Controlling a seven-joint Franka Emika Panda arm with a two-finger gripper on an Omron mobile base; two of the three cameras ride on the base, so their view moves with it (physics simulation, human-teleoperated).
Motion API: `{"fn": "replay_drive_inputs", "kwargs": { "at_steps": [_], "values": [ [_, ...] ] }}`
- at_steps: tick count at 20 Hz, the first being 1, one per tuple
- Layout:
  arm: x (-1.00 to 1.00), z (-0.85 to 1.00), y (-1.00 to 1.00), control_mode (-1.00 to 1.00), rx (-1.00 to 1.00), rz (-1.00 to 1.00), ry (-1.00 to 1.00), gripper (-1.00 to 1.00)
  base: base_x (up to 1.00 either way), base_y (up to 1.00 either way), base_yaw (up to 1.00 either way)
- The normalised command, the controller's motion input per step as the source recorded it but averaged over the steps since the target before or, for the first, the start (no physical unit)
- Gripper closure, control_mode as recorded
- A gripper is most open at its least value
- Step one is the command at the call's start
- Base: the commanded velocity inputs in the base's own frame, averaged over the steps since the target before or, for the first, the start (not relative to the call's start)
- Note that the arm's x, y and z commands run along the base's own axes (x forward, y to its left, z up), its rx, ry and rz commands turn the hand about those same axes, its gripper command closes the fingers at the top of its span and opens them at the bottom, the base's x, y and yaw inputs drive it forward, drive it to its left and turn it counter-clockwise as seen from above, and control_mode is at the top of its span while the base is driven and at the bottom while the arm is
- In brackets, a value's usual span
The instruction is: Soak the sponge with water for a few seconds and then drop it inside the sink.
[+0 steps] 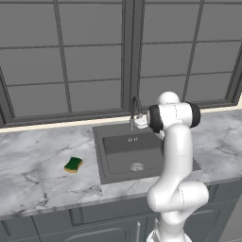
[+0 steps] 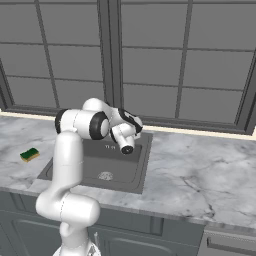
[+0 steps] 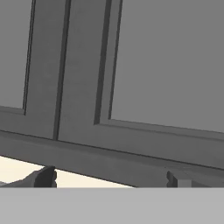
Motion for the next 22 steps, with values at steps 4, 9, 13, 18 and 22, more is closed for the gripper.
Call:
{"fn": "replay_drive_inputs", "kwargs": {
  "at_steps": [4,9,13,18,22],
  "values": [
    [0.04,-0.28,-0.35,-1.0,0.02,-0.03,0.0,-1.0,0.0,0.0,0.0],
    [0.01,-0.31,-0.45,-1.0,0.0,0.0,0.0,-1.0,0.0,0.0,0.0],
    [0.0,-0.44,-0.49,-1.0,0.0,0.0,0.0,-1.0,0.0,0.0,0.0],
    [0.0,-0.47,-0.62,-1.0,0.0,0.0,0.0,-1.0,0.0,0.0,0.0],
    [0.0,-0.49,-0.75,-1.0,0.0,0.0,0.0,-1.0,0.0,0.0,0.0]
  ]
}}
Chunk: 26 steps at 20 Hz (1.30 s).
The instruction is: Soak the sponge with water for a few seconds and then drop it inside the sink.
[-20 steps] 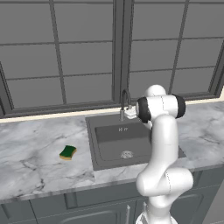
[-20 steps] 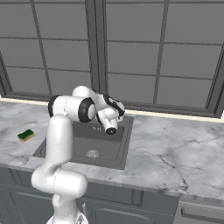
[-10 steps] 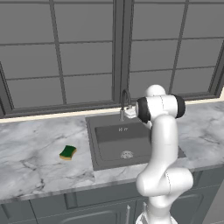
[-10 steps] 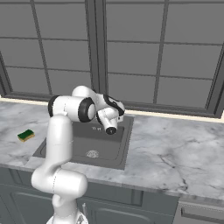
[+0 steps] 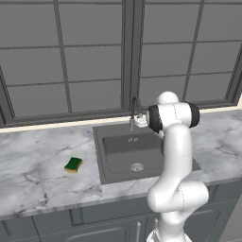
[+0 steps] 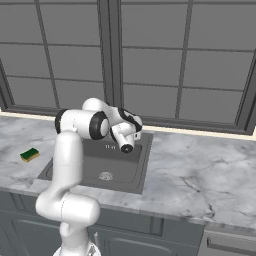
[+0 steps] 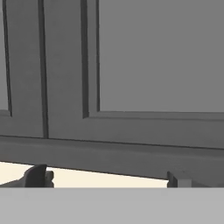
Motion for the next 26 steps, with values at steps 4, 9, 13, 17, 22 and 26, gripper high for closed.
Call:
{"fn": "replay_drive_inputs", "kwargs": {
  "at_steps": [4,9,13,17,22,26],
  "values": [
    [0.0,-0.45,-0.71,-1.0,0.0,0.0,0.0,-1.0,0.0,0.0,0.0],
    [0.0,-0.41,-0.71,-1.0,0.0,0.0,0.0,-1.0,0.0,0.0,0.0],
    [0.0,-0.39,-0.76,-1.0,0.0,-0.01,0.0,-1.0,0.0,0.0,0.0],
    [0.0,-0.36,-0.78,-1.0,0.0,-0.02,0.0,-1.0,0.0,0.0,0.0],
    [0.0,-0.32,-0.77,-1.0,0.0,-0.03,0.0,-1.0,0.0,0.0,0.0],
    [0.0,-0.33,-0.78,-1.0,0.0,-0.03,0.0,-1.0,0.0,0.0,0.0]
  ]
}}
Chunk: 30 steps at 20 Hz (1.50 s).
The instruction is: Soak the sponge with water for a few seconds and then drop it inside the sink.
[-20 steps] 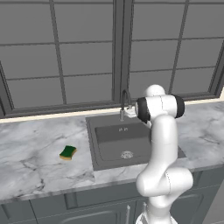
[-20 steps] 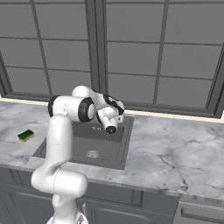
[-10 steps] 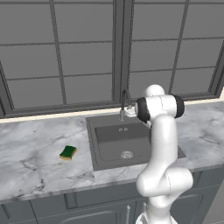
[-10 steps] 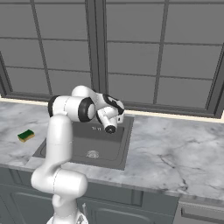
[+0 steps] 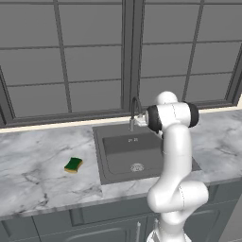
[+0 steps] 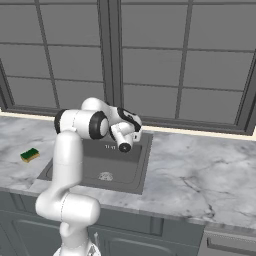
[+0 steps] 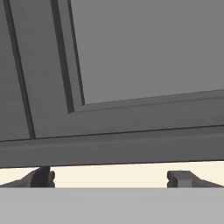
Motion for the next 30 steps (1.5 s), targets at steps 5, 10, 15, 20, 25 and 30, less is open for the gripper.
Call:
{"fn": "replay_drive_inputs", "kwargs": {
  "at_steps": [5,10,15,20,25,30],
  "values": [
    [0.0,-0.5,-0.77,-1.0,0.0,-0.02,0.04,-1.0,0.0,0.0,0.0],
    [0.0,-0.57,-0.88,-1.0,0.0,-0.01,0.05,-1.0,0.0,0.0,0.0],
    [0.0,-0.65,-0.86,-1.0,0.0,-0.02,0.06,-1.0,0.0,0.0,0.0],
    [0.0,-0.73,-0.87,-1.0,-0.01,-0.02,0.05,-1.0,0.0,0.0,0.0],
    [0.0,-0.72,-0.89,-1.0,-0.01,-0.01,0.04,-1.0,0.0,0.0,0.0],
    [-0.05,-0.29,-0.54,-1.0,-0.01,-0.01,0.01,-1.0,0.0,0.0,0.0]
  ]
}}
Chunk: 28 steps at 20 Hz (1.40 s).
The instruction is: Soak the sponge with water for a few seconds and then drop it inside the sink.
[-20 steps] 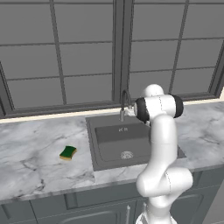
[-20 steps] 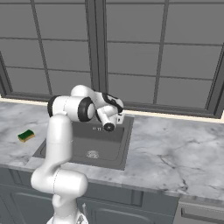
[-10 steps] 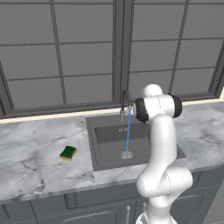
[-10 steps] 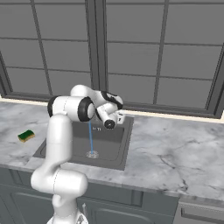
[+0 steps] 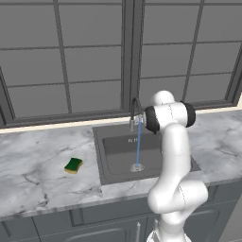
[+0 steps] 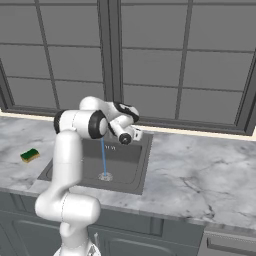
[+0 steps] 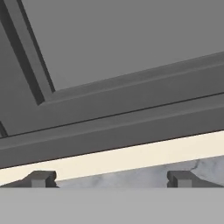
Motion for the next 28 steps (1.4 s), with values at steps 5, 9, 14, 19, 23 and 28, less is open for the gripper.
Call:
{"fn": "replay_drive_inputs", "kwargs": {
  "at_steps": [5,9,14,19,23,28],
  "values": [
    [-0.21,0.1,-0.2,-1.0,0.01,0.0,-0.04,-1.0,0.0,0.0,0.0],
    [-0.19,0.09,-0.44,-1.0,0.05,0.0,-0.01,-1.0,0.0,0.0,0.0],
    [-0.71,0.23,-0.22,-1.0,0.07,0.0,0.0,-1.0,0.0,0.0,0.0],
    [-0.35,0.38,-0.38,-1.0,0.06,-0.05,-0.04,-1.0,0.0,0.0,0.0],
    [-0.11,0.59,-0.28,-1.0,0.03,-0.01,-0.04,-1.0,0.0,0.0,0.0],
    [-0.31,0.61,-0.25,-1.0,0.04,0.0,0.06,-1.0,0.0,0.0,0.0]
  ]
}}
